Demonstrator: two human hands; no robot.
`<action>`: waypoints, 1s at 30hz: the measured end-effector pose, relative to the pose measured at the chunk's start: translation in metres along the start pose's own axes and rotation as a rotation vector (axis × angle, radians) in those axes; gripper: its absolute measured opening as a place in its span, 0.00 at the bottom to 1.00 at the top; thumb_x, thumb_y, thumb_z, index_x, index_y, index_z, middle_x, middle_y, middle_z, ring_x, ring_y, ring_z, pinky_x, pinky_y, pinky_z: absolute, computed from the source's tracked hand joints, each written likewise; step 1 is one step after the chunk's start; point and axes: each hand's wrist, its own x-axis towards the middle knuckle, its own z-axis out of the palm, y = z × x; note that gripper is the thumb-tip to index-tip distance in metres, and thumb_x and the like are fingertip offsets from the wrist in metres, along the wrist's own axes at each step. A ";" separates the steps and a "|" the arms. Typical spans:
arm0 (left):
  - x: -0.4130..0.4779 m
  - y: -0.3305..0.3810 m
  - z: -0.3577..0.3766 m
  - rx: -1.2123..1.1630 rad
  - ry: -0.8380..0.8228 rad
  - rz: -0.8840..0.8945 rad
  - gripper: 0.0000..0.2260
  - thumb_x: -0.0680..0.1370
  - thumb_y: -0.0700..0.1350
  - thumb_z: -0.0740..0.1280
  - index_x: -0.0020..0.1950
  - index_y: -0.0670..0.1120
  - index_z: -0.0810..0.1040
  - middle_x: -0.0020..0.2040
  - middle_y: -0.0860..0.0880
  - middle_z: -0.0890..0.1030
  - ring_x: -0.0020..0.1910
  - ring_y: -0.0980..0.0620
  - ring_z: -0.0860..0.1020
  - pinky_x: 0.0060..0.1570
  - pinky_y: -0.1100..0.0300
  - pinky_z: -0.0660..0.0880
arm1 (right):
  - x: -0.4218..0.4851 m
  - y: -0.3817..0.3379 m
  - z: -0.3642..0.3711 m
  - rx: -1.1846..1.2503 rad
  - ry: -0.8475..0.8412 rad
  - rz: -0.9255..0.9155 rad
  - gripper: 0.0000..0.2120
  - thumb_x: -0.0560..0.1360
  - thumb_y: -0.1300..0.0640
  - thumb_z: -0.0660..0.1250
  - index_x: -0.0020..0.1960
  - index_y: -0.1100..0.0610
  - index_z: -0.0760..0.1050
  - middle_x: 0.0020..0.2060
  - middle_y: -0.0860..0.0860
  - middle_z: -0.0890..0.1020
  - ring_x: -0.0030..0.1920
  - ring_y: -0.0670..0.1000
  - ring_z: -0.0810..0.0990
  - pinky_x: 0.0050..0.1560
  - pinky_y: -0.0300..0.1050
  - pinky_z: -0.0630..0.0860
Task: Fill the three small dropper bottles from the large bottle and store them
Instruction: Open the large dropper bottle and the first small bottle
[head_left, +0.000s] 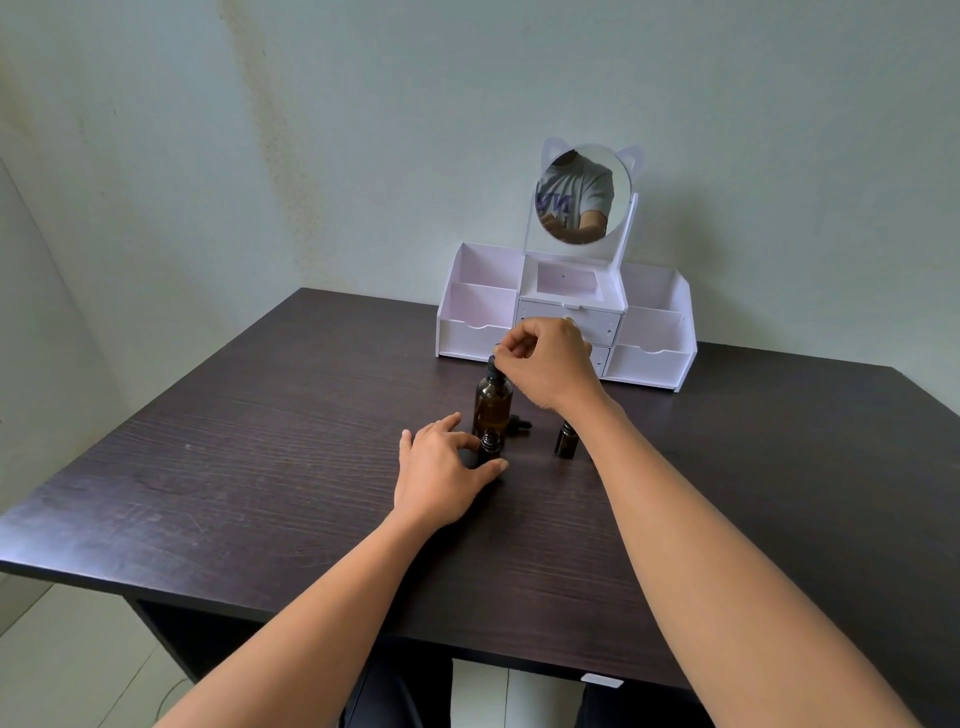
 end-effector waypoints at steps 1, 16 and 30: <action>0.000 0.000 0.000 -0.001 0.002 -0.002 0.23 0.72 0.65 0.71 0.61 0.55 0.81 0.76 0.51 0.67 0.75 0.50 0.64 0.75 0.42 0.48 | 0.000 0.000 0.000 0.014 0.006 0.010 0.06 0.72 0.49 0.72 0.44 0.50 0.81 0.37 0.44 0.81 0.43 0.47 0.81 0.59 0.57 0.75; 0.001 0.000 0.001 0.002 0.001 -0.003 0.23 0.72 0.65 0.70 0.61 0.54 0.81 0.77 0.51 0.66 0.75 0.50 0.64 0.75 0.43 0.48 | 0.003 0.001 0.002 -0.009 -0.042 -0.014 0.04 0.74 0.51 0.72 0.46 0.50 0.81 0.38 0.46 0.83 0.45 0.47 0.79 0.56 0.49 0.63; 0.002 0.000 0.001 -0.005 -0.005 -0.006 0.22 0.72 0.65 0.70 0.61 0.55 0.81 0.77 0.52 0.66 0.75 0.50 0.64 0.75 0.42 0.48 | 0.001 0.000 -0.001 -0.014 -0.003 -0.045 0.10 0.72 0.48 0.74 0.49 0.53 0.81 0.37 0.46 0.81 0.42 0.46 0.78 0.58 0.51 0.68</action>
